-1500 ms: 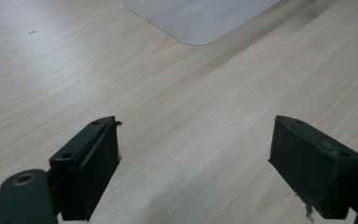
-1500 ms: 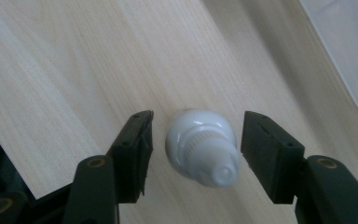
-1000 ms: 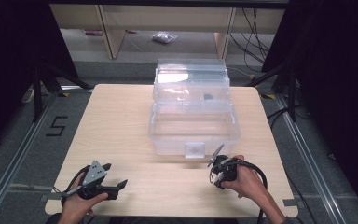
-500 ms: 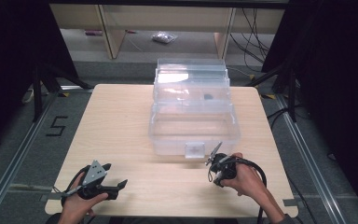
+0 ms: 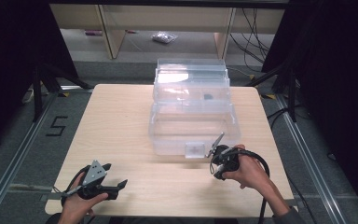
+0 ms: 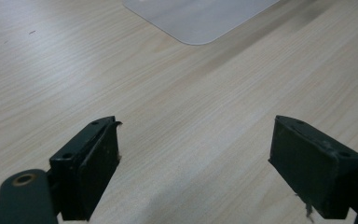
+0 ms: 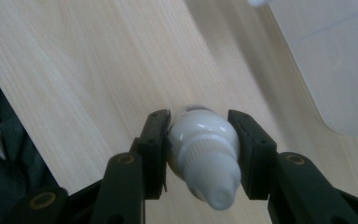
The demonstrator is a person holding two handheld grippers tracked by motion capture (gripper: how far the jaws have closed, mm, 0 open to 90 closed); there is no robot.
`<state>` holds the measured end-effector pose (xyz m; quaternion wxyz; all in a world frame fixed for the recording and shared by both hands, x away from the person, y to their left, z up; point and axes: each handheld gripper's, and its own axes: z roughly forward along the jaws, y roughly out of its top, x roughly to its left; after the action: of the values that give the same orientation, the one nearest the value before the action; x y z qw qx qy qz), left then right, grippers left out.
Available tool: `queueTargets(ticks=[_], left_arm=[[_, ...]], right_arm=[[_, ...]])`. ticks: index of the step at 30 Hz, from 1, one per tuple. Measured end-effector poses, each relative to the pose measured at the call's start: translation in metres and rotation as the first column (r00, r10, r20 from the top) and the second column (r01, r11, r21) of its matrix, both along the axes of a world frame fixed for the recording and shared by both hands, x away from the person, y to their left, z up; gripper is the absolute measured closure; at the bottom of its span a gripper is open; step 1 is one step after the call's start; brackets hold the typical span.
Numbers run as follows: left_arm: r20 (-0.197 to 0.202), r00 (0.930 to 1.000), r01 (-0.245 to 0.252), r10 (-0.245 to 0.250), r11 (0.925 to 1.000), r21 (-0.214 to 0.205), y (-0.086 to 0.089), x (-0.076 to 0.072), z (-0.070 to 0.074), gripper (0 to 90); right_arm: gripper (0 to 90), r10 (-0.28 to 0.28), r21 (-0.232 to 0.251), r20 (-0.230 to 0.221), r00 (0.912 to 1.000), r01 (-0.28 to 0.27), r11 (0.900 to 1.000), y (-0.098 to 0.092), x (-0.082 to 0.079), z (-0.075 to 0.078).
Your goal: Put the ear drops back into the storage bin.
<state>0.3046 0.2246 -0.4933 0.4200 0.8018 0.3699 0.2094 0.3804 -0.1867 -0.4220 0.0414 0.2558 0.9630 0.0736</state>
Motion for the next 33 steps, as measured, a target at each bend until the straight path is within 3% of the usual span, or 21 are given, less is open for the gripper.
queueTargets(ticks=[3, 6, 13, 15, 21, 24, 26, 29, 30, 31, 33], left_arm=[[0.0, 1.0, -0.002, 0.002, 1.0, -0.006, 0.0, 0.0, 0.0, 15.2], [0.0, 1.0, -0.001, 0.001, 1.0, -0.006, 0.0, 0.0, 0.0, 15.2], [-0.001, 1.0, 0.002, -0.002, 1.0, 0.008, 0.0, 0.0, 0.0, 15.2], [-0.002, 1.0, 0.002, -0.002, 1.0, 0.004, 0.0, 0.0, 0.0, 15.2], [-0.001, 1.0, -0.001, 0.001, 1.0, -0.005, 0.0, 0.0, 0.0, 15.2], [-0.001, 1.0, 0.0, 0.0, 1.0, -0.004, 0.0, 0.0, 0.0, 15.2], [-0.002, 1.0, -0.001, 0.001, 1.0, -0.006, 0.0, 0.0, 0.0, 15.2], [-0.002, 1.0, -0.002, 0.002, 1.0, -0.007, 0.0, 0.0, 0.0, 15.2], [-0.003, 1.0, 0.0, 0.0, 1.0, 0.0, 0.0, 0.0, 0.0, 15.2], [-0.003, 1.0, 0.0, 0.0, 1.0, -0.001, 0.0, 0.0, 0.0, 15.2], [-0.003, 1.0, -0.001, 0.001, 1.0, -0.002, 0.0, 0.0, 0.0, 15.2]], right_arm=[[60.2, 0.011, 0.033, 0.005, 0.9999, -0.011, 0.9994, -0.002, 0.006, 0.007], [60.2, -0.013, 0.025, -0.006, 0.9999, 0.013, 0.9996, -0.004, 0.008, 0.013], [60.2, 0.004, 0.028, -0.001, 1.0, -0.004, 0.9996, -0.006, 0.014, 0.025], [60.2, -0.024, 0.023, -0.008, 0.9997, 0.024, 0.9995, -0.005, 0.015, 0.032], [60.2, 0.011, 0.028, -0.006, 0.9999, -0.011, 0.9996, -0.005, 0.021, 0.045], [60.2, -0.011, 0.032, -0.013, 0.9999, 0.012, 0.9994, -0.005, 0.022, 0.05], [60.2, 0.007, 0.034, -0.008, 0.9999, -0.007, 0.9994, -0.007, 0.027, 0.056], [60.2, -0.033, 0.032, -0.014, 0.9993, 0.034, 0.9989, -0.006, 0.026, 0.06], [60.2, 0.008, 0.037, -0.002, 1.0, -0.008, 0.9993, -0.007, 0.03, 0.063], [60.2, -0.019, 0.028, -0.007, 0.9998, 0.019, 0.9994, -0.006, 0.031, 0.068], [60.2, -0.021, 0.036, -0.01, 0.9997, 0.021, 0.9991, -0.006, 0.031, 0.07]])
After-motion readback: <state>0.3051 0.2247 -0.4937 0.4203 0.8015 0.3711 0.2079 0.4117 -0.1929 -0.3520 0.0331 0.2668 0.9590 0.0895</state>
